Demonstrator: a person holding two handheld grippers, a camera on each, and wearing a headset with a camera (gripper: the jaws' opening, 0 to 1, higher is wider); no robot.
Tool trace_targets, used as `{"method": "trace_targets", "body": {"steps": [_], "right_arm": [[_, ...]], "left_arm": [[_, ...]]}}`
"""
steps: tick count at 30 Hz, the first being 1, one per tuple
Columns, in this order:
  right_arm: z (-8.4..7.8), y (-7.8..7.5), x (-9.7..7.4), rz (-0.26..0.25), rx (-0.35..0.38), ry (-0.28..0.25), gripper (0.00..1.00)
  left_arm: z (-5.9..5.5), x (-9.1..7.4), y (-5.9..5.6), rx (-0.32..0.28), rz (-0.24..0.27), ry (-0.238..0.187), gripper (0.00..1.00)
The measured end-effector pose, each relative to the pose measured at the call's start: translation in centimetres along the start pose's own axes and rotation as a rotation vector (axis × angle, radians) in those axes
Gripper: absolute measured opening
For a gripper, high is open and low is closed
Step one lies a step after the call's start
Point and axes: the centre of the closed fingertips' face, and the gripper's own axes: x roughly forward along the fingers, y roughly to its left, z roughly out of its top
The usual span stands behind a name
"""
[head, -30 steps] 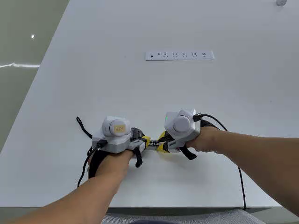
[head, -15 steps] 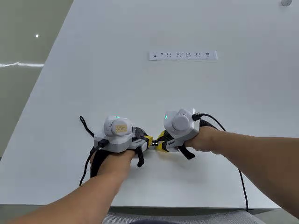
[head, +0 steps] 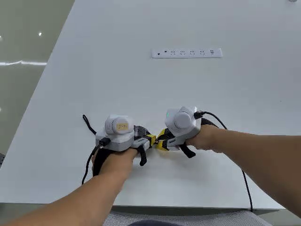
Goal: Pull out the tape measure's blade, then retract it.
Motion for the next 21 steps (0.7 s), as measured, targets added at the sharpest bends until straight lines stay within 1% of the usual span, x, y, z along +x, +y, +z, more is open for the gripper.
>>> {"method": "trace_targets", "body": {"steps": [11,12,13,14,21], "right_arm": [[0.7,0.3,0.9,0.019,0.006,-0.021,0.14],[0.7,0.3,1.0,0.020,0.003,-0.019,0.14],[0.7,0.3,1.0,0.022,-0.034,-0.012,0.14],[0.6,0.3,1.0,0.023,-0.014,-0.014,0.14],[0.6,0.3,1.0,0.022,-0.010,-0.023,0.14]], "left_arm": [[0.0,0.0,0.0,-0.003,-0.011,0.001,0.62],[0.0,0.0,0.0,-0.002,-0.014,0.002,0.62],[0.0,0.0,0.0,0.004,-0.015,0.003,0.62],[0.0,0.0,0.0,0.002,-0.014,0.002,0.62],[0.0,0.0,0.0,0.002,-0.014,-0.001,0.63]]}}
